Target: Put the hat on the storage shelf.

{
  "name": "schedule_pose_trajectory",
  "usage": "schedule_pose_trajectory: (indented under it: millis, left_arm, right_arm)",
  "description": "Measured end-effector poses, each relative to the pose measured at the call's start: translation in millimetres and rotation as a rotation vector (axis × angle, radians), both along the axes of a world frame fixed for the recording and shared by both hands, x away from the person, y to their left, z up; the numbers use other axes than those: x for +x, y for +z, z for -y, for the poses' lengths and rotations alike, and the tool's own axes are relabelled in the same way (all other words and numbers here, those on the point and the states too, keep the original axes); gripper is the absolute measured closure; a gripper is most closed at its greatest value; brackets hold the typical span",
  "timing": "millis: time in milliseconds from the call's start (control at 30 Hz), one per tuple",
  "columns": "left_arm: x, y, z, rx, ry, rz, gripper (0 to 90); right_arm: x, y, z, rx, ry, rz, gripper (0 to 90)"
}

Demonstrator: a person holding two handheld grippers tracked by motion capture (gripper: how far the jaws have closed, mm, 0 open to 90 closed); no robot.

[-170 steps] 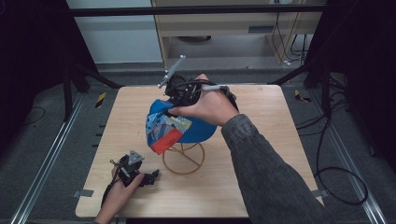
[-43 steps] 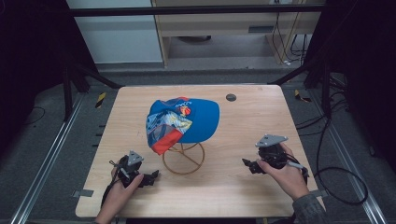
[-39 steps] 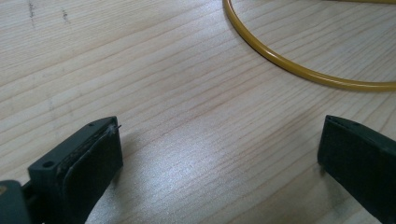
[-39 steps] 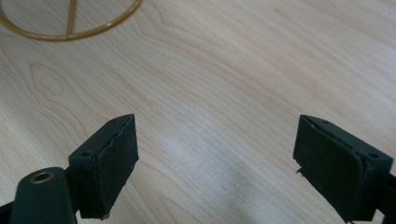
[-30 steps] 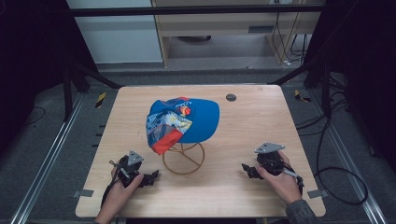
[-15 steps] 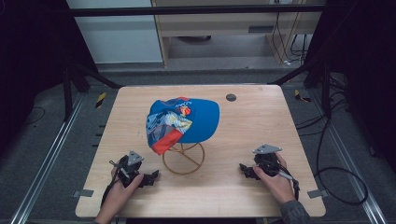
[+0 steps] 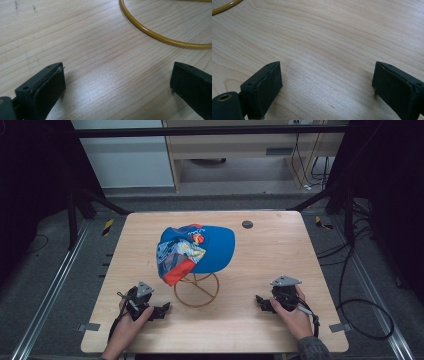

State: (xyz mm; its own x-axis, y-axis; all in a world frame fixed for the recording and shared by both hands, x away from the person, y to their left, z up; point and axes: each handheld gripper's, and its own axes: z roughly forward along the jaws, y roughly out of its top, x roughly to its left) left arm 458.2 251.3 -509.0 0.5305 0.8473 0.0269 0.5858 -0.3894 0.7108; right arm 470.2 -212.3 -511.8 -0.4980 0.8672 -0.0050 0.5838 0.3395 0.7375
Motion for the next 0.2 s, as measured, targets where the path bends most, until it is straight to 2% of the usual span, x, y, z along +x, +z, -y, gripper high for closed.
schedule_pose_trajectory:
  millis: [200]
  left_arm:
    - [0.0,0.0,0.1,-0.001,0.001,-0.001,0.0]
  right_arm:
    - [-3.3,0.0,-0.4,0.001,-0.015,0.0,9.3]
